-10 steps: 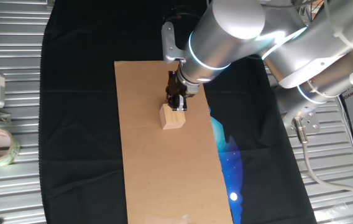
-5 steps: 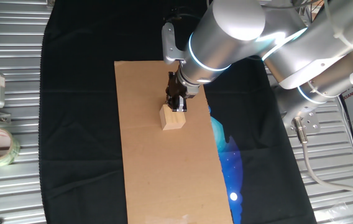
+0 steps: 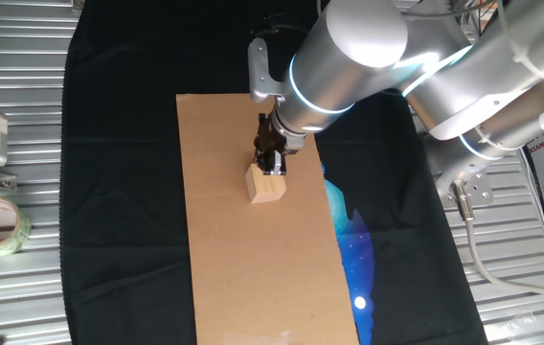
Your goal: Use the gripper to push the small block from left to right
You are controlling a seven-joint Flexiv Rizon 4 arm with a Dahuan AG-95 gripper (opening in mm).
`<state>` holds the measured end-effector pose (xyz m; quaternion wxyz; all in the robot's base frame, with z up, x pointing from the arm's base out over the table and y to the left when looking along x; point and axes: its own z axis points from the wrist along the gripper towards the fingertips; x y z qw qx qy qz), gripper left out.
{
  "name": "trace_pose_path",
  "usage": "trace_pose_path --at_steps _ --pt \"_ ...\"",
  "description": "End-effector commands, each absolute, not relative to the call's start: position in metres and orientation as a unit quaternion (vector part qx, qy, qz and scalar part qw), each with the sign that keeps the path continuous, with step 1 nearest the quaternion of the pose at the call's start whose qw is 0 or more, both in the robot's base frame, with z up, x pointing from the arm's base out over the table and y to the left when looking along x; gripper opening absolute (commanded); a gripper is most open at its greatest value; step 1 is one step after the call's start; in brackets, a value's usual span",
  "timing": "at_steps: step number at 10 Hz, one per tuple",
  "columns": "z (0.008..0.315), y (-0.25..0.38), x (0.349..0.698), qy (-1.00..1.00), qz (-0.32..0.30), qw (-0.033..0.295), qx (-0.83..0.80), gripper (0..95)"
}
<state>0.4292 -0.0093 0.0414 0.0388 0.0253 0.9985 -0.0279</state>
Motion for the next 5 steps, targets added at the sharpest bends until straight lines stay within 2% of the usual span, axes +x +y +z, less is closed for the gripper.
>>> trace_pose_path --at_steps 1,5 --pt "0.0423 -0.0085 0.4289 0.999 -0.027 0.038 0.028 0.0" --pt "0.0416 -0.0062 0.428 0.998 -0.027 0.039 0.03 0.0"
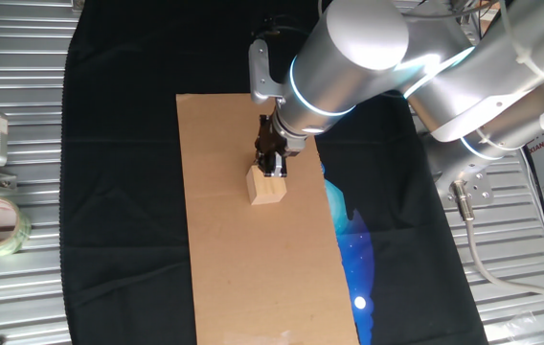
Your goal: Use the gripper to push the small block from left to right
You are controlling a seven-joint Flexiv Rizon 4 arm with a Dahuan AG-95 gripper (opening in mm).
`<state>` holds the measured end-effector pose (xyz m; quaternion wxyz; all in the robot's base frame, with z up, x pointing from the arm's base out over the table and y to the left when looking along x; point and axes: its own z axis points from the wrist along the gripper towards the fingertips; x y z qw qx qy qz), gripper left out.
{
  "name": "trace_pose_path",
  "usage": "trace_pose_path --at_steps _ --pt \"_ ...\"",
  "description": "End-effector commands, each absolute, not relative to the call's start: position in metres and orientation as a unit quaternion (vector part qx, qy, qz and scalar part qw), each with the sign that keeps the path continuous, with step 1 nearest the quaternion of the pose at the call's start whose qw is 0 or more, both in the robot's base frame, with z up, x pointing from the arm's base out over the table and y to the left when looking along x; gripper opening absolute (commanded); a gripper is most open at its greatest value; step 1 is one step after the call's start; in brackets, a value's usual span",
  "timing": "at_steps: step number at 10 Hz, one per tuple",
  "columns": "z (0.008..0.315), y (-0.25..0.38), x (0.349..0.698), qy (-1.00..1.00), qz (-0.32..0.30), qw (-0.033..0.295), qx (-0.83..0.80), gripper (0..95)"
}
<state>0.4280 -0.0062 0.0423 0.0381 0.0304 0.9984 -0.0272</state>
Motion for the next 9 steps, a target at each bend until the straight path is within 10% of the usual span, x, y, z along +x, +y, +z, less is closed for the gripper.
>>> trace_pose_path --at_steps 1,9 --pt "0.0418 -0.0061 0.428 0.998 -0.028 0.039 0.03 0.0" --pt "0.0419 -0.0043 0.4288 0.998 -0.027 0.039 0.034 0.0"
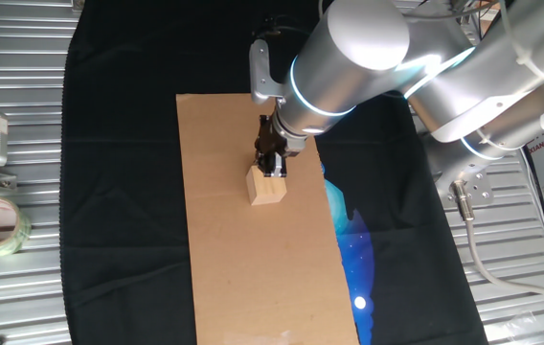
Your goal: Use the gripper to push the small block from left to right
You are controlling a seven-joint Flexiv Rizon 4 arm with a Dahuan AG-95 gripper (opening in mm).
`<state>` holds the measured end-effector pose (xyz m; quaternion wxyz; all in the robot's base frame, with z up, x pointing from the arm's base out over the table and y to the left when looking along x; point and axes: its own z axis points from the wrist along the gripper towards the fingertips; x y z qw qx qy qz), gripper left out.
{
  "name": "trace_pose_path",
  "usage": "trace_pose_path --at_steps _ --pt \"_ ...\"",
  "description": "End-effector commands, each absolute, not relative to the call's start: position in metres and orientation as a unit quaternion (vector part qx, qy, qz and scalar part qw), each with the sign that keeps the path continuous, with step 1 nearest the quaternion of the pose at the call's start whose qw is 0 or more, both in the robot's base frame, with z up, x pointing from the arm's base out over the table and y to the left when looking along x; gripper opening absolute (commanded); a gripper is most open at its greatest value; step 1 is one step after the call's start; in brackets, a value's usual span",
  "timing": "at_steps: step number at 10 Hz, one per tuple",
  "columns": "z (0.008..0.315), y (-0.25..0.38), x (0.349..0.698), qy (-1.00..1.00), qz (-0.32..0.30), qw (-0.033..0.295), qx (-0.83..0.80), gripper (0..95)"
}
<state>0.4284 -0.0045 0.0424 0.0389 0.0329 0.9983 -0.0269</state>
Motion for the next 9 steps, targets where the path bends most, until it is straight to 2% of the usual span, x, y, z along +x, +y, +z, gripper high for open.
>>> trace_pose_path --at_steps 1,9 --pt "0.0416 -0.0035 0.4295 0.998 -0.028 0.039 0.035 0.0" --pt "0.0415 -0.0012 0.431 0.998 -0.028 0.039 0.037 0.0"
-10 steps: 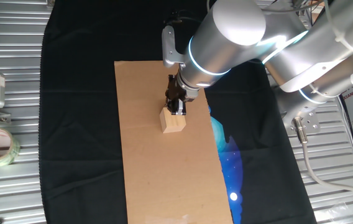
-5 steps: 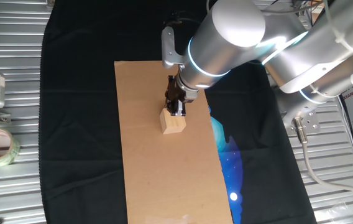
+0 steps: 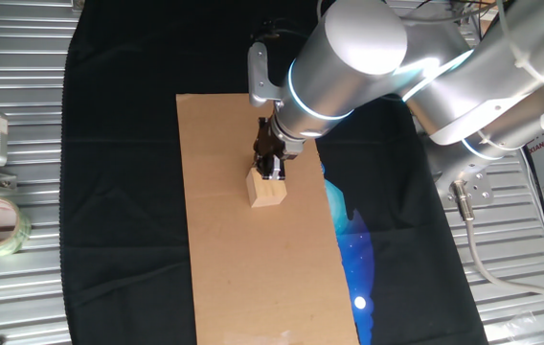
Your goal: Use the gripper to push the small block from left to right
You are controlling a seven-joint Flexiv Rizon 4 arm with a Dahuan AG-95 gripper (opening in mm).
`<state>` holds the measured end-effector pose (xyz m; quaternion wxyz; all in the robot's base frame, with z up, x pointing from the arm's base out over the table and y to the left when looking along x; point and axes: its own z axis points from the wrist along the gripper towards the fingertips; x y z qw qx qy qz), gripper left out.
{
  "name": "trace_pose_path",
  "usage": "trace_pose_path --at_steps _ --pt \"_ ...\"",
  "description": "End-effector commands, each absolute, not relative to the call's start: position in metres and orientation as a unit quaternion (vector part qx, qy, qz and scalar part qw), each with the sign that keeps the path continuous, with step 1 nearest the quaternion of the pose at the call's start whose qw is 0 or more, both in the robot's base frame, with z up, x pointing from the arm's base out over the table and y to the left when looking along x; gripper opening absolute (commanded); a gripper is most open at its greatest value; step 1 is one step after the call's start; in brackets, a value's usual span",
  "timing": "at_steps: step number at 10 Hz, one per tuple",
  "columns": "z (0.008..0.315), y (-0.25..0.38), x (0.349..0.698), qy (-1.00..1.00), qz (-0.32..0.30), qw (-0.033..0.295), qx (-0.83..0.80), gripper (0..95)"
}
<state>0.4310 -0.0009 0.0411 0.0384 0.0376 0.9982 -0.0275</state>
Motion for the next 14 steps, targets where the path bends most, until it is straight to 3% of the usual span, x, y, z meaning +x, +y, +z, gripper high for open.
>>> trace_pose_path --at_steps 1,14 --pt "0.0415 -0.0011 0.4311 0.998 -0.028 0.039 0.037 0.0" --pt "0.0417 0.0021 0.4333 0.998 -0.029 0.038 0.042 0.0"
